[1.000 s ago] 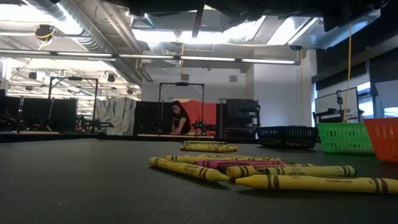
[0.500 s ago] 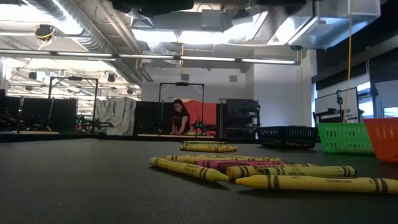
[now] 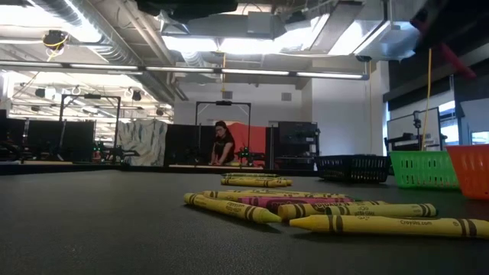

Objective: Sort crayons
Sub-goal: Put the red crayon into the green basket

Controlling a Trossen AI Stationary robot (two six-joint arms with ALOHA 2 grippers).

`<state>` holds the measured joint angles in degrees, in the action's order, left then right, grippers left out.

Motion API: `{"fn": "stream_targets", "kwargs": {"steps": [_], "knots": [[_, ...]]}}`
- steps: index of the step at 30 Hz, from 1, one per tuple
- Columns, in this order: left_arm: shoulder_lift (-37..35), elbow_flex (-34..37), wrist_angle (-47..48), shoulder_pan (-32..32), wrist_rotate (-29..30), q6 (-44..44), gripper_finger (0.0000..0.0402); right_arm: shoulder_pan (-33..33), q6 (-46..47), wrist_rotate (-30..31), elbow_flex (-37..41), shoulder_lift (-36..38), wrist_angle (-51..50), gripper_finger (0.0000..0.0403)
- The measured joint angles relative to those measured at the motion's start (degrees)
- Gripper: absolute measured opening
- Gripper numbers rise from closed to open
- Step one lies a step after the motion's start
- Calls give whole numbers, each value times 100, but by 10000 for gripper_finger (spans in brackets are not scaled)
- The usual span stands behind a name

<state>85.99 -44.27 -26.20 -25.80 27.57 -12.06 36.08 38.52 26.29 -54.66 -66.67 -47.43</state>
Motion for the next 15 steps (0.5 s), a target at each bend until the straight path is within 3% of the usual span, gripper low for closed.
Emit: {"fn": "stream_targets", "kwargs": {"steps": [6,15], "knots": [[1,0,0,73,3,88,130,-255,798,656,-1,0,-1350,13],[-1,2,74,256,11,493,130,-2026,23,111,1,-4,-1612,22]]}}
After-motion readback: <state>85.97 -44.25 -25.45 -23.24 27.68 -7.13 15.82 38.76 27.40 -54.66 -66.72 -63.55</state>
